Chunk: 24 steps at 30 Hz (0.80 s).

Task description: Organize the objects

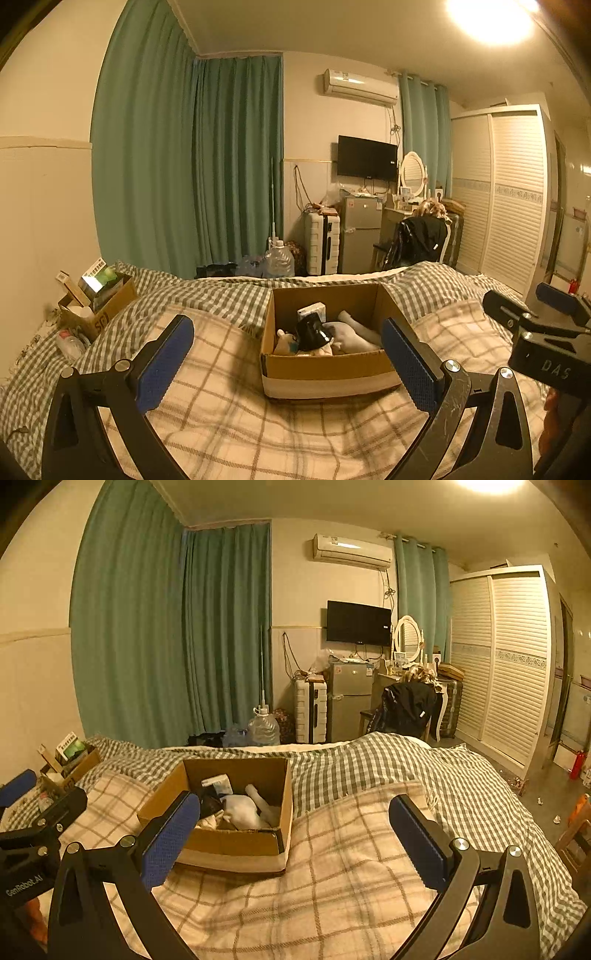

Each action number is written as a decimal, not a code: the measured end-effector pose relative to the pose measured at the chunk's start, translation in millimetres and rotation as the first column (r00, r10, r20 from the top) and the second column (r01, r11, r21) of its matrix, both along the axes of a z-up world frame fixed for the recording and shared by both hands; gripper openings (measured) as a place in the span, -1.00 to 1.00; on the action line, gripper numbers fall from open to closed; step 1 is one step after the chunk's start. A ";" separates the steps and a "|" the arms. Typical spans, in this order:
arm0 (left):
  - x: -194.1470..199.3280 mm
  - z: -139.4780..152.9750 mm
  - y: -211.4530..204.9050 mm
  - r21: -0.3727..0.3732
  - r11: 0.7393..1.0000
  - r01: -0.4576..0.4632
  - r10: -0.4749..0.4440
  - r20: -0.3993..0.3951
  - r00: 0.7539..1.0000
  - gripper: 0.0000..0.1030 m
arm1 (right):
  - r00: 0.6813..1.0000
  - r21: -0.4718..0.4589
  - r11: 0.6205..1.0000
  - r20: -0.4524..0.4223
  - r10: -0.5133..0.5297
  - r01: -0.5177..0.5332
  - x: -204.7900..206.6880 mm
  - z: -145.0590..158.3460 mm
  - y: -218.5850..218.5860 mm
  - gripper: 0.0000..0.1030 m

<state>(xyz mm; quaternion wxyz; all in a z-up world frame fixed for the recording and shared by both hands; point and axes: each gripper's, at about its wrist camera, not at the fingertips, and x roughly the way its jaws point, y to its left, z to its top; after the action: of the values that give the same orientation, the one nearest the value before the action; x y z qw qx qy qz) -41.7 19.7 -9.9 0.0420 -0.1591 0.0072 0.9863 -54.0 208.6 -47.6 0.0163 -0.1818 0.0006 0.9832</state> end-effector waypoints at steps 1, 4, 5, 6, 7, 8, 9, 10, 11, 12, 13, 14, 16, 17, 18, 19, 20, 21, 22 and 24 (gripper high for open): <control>0.3 -0.3 0.4 0.002 1.000 0.001 -0.001 0.003 1.000 1.00 | 1.000 0.003 1.000 0.005 0.001 -0.001 -0.8 -1.8 -0.4 0.99; -0.1 -0.4 0.3 -0.002 1.000 -0.001 0.001 0.009 1.000 1.00 | 1.000 0.009 1.000 0.019 0.006 -0.006 -2.6 -5.7 -2.6 0.99; -0.1 -0.1 0.1 -0.001 1.000 0.000 0.000 0.009 1.000 1.00 | 1.000 0.010 1.000 0.020 0.006 -0.006 -2.5 -6.0 -2.9 0.99; -0.1 0.0 0.1 0.000 1.000 -0.001 0.001 0.009 1.000 1.00 | 1.000 0.012 1.000 0.022 0.007 -0.007 -2.5 -6.3 -3.1 0.99; 0.0 -0.1 0.2 0.001 1.000 -0.001 0.001 0.009 1.000 1.00 | 1.000 0.011 1.000 0.023 0.010 -0.010 -3.2 -7.0 -3.5 0.99; -0.1 -0.3 0.1 0.001 1.000 -0.001 0.001 0.009 1.000 1.00 | 1.000 0.010 1.000 0.023 0.010 -0.010 -3.1 -6.7 -3.3 0.99; -0.1 -0.3 0.0 0.001 1.000 -0.001 0.001 0.008 1.000 1.00 | 1.000 0.009 1.000 0.022 0.011 -0.011 -3.1 -6.9 -3.0 0.99; 0.1 -0.4 0.0 0.002 1.000 0.000 0.000 0.010 1.000 1.00 | 1.000 0.006 1.000 0.022 0.011 -0.011 -2.9 -6.7 -2.6 0.99; 0.2 -0.4 0.1 0.004 1.000 0.002 -0.002 0.012 1.000 1.00 | 1.000 0.005 1.000 0.023 0.011 -0.011 -3.3 -7.2 -2.3 0.99; 0.6 0.0 0.5 0.007 1.000 0.003 -0.003 0.012 1.000 1.00 | 1.000 0.005 1.000 0.024 0.010 -0.010 -3.3 -7.3 -2.2 0.99; 0.5 0.5 0.4 0.009 1.000 0.002 -0.003 0.012 1.000 1.00 | 1.000 0.007 1.000 0.025 0.007 -0.007 -3.4 -7.6 -2.2 0.99; 0.7 0.5 0.7 0.009 1.000 0.002 -0.003 0.012 1.000 1.00 | 1.000 0.007 1.000 0.026 0.007 -0.007 -3.6 -8.2 -2.2 0.99; 0.6 0.4 0.8 0.007 1.000 0.001 -0.001 0.013 1.000 1.00 | 0.999 0.008 1.000 0.030 0.009 -0.009 -3.9 -8.3 -2.9 0.99; 0.7 0.5 0.6 0.006 1.000 0.000 0.000 0.013 1.000 1.00 | 0.999 0.010 1.000 0.031 0.009 -0.009 -4.0 -8.7 -3.4 0.99; 0.6 0.4 0.4 0.007 1.000 -0.001 0.001 0.013 1.000 1.00 | 0.999 0.011 1.000 0.031 0.009 -0.009 -3.6 -8.2 -3.9 0.99; 0.9 0.3 0.4 0.008 1.000 -0.001 0.001 0.014 1.000 1.00 | 0.999 0.012 1.000 0.030 0.009 -0.009 -3.3 -8.1 -4.4 0.99; 0.6 0.7 0.3 0.008 1.000 -0.002 0.002 0.015 1.000 1.00 | 0.999 0.013 1.000 0.031 0.009 -0.010 -3.2 -8.1 -4.6 0.99; 0.8 0.7 0.6 0.008 1.000 -0.003 0.003 0.015 1.000 1.00 | 1.000 0.013 1.000 0.030 0.008 -0.009 -3.3 -7.4 -4.7 0.99; 0.9 0.9 0.6 0.008 1.000 -0.004 0.004 0.015 1.000 1.00 | 1.000 0.012 1.000 0.029 0.008 -0.009 -3.2 -7.1 -4.5 0.99; 1.0 0.8 0.8 0.007 1.000 -0.006 0.006 0.015 1.000 1.00 | 1.000 0.010 1.000 0.029 0.008 -0.008 -3.3 -7.0 -4.1 0.99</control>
<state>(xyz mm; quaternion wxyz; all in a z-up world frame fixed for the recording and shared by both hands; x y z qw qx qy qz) -40.7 20.5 -9.1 0.0396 -0.1662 0.0030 0.9853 -57.3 204.5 -54.6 0.0132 -0.1961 -0.0052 0.9805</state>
